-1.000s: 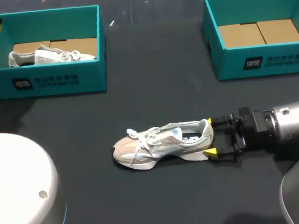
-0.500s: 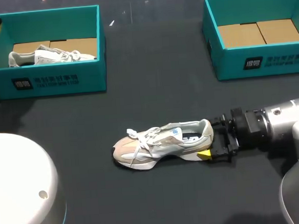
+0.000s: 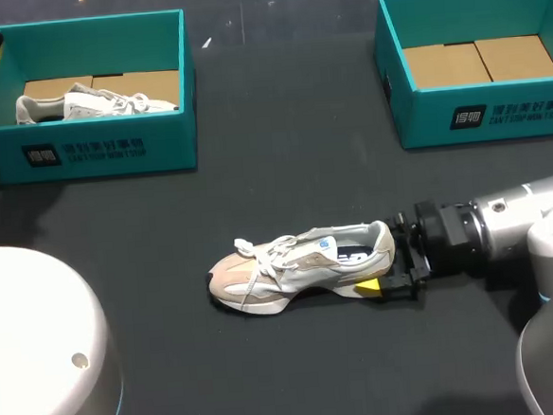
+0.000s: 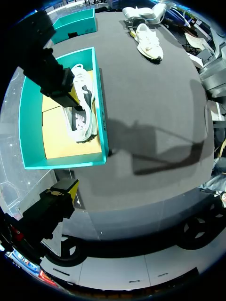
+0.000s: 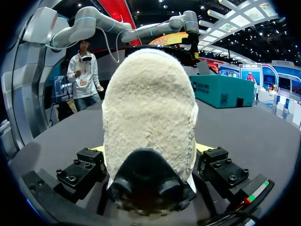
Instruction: Take the shoe out of the shoebox, open the shoe tongue, remove and reinsert the insole, then place the shoe into the shoebox
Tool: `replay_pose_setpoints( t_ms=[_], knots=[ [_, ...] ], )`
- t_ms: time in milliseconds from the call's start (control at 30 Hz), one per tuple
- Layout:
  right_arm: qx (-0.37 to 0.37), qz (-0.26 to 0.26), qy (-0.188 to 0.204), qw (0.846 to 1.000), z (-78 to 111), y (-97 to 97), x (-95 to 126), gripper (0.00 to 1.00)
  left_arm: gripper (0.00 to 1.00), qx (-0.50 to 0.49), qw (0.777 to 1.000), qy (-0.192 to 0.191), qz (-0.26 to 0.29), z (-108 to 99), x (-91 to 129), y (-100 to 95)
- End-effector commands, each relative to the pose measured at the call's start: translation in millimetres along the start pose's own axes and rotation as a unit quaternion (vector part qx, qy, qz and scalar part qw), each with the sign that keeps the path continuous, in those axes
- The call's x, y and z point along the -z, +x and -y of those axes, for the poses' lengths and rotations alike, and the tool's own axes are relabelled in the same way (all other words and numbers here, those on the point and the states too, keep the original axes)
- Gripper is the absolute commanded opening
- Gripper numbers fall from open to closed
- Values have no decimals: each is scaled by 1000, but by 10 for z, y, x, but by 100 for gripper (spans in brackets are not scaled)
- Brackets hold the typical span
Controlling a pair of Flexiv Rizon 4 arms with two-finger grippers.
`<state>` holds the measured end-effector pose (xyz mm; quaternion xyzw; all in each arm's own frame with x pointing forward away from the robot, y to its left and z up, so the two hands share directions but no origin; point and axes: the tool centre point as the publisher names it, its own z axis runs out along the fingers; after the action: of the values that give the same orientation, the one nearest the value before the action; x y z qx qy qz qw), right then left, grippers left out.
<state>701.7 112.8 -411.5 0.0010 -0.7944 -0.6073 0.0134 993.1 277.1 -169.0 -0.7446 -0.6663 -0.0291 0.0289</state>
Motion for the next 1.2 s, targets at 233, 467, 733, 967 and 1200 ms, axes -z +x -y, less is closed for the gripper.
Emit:
replay_pose_setpoints(
  t_ms=[233, 467, 733, 967, 1200],
  knots=[
    [1, -4, 5, 1000, 5, -19, -68, 0, 100, 0, 1000, -1, -1, 8, 4, 3],
    [5, -4, 8, 1000, -5, -18, -61, 0, 100, 0, 1000, -1, -1, 8, 4, 3],
    [4, -5, 10, 1000, -10, -12, -52, 0, 100, 0, 1000, -1, -1, 8, 4, 3],
    [4, -5, 10, 1000, -10, -12, -52, 0, 100, 0, 1000, -1, -1, 8, 4, 3],
    [4, -5, 10, 1000, -10, -12, -52, 0, 100, 96, 995, -10, 9, 221, 144, -371]
  ],
)
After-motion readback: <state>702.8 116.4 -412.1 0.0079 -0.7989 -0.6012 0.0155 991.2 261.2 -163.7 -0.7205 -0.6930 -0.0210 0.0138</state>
